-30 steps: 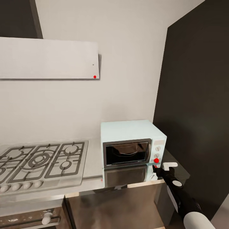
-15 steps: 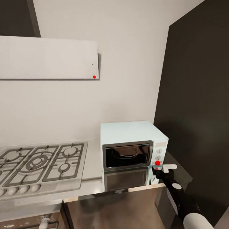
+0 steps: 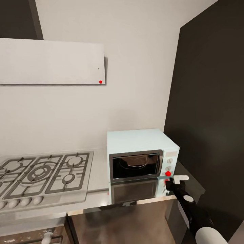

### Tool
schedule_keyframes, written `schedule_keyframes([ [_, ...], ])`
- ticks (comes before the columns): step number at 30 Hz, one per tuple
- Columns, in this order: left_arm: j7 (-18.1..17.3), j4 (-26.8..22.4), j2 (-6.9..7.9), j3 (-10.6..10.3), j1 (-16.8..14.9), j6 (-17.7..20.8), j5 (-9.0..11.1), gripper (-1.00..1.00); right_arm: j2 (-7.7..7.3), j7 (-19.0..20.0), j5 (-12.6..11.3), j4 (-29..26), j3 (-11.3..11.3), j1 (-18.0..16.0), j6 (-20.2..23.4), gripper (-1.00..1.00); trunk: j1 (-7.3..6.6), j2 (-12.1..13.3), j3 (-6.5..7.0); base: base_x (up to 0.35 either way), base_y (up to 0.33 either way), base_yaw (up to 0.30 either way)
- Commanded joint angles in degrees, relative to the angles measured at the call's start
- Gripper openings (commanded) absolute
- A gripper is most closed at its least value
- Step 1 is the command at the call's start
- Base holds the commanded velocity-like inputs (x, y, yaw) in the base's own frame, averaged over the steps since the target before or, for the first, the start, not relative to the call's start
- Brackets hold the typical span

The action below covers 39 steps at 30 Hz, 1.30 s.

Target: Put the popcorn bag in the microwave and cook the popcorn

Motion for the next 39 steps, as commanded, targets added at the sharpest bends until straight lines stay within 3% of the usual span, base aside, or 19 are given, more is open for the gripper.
schedule_keyframes([
  [1,-0.1,-0.1,0.01,0.4,0.0,0.4,0.0,1.0,0.05,0.4,0.6,0.0,-0.4,0.0,-0.2,-1.0,0.02,0.0,-0.02,0.0,0.0,0.0],
  [39,-0.1,-0.1,0.01,0.5,0.0,0.4,0.0,1.0,0.05,0.4,0.6,0.0,-0.5,0.0,-0.2,-1.0,0.02,0.0,-0.02,0.043,-0.01,0.0],
])
